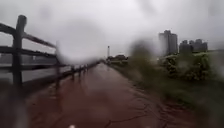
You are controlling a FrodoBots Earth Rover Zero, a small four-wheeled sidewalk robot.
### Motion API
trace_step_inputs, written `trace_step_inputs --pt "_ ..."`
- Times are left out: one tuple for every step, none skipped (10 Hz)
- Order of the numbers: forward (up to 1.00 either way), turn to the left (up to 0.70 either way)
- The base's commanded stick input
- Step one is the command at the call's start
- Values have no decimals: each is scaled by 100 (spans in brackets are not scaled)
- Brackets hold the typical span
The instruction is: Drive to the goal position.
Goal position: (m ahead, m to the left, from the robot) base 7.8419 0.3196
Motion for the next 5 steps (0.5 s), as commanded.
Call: trace_step_inputs --pt "100 0" --pt "100 0" --pt "100 0" --pt "100 0" --pt "100 0"
